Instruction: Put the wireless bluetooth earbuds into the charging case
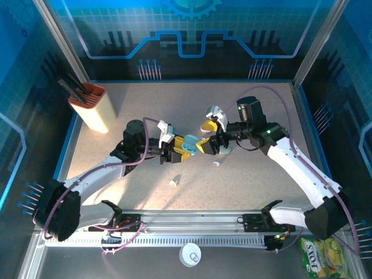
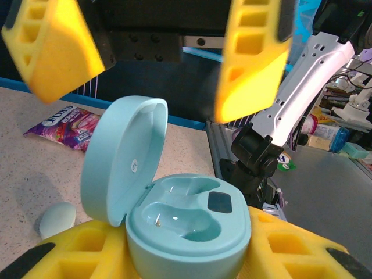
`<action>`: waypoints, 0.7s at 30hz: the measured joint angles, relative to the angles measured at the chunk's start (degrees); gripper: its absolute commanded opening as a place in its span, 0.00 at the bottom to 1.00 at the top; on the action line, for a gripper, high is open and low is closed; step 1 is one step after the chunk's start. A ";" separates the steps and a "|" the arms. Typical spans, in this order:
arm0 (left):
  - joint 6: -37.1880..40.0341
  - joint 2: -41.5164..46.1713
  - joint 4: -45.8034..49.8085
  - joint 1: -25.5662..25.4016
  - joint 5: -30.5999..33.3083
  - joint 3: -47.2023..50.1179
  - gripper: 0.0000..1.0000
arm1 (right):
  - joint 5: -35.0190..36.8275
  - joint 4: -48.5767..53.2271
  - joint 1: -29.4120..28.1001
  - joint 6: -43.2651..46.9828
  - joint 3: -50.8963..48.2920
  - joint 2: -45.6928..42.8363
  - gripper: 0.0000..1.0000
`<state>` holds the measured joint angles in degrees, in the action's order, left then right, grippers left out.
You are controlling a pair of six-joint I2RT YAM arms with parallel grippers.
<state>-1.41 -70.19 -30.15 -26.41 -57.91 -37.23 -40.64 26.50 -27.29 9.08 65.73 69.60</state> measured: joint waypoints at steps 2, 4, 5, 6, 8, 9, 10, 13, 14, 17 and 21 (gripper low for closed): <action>-0.13 0.00 -0.66 0.07 0.00 0.00 0.39 | -1.05 -2.38 0.07 -0.83 -1.77 -1.92 0.88; -0.26 0.00 -1.68 0.39 0.04 0.00 0.39 | -1.75 -4.87 0.33 -2.21 -3.28 -3.43 0.88; -0.57 0.00 -2.51 0.63 0.11 0.02 0.39 | -1.81 -6.21 0.52 -3.13 -4.07 -4.13 0.88; -1.07 0.00 -3.34 0.85 0.24 0.11 0.39 | -1.77 -7.34 0.79 -4.00 -4.79 -4.61 0.88; -1.95 0.00 -5.77 1.60 1.05 0.74 0.39 | -1.20 -9.92 1.36 -6.49 -6.29 -5.46 0.87; -2.27 0.00 -6.82 1.97 1.60 1.11 0.39 | -0.55 -11.74 1.68 -8.09 -7.19 -5.73 0.86; -2.80 0.00 -8.02 2.43 2.19 1.57 0.39 | 0.26 -13.84 2.12 -10.19 -8.31 -5.97 0.85; -3.48 0.00 -11.32 3.67 4.79 2.89 0.39 | 5.62 -19.17 3.43 -16.59 -11.52 -5.92 0.84; -3.69 0.00 -12.52 4.11 5.86 3.32 0.39 | 8.31 -20.39 3.76 -18.51 -12.41 -5.70 0.83; -4.74 -0.07 -15.93 5.22 8.66 4.48 0.39 | 16.26 -22.47 4.09 -23.19 -14.03 -4.24 0.82; -6.60 -0.81 -20.65 6.67 11.02 5.64 0.39 | 24.26 -22.67 4.17 -28.00 -14.12 -0.31 0.81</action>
<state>-8.01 -71.00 -50.81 -19.75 -46.89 -31.59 -16.38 3.84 -23.11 -18.92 51.62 69.30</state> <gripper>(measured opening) 0.393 0.819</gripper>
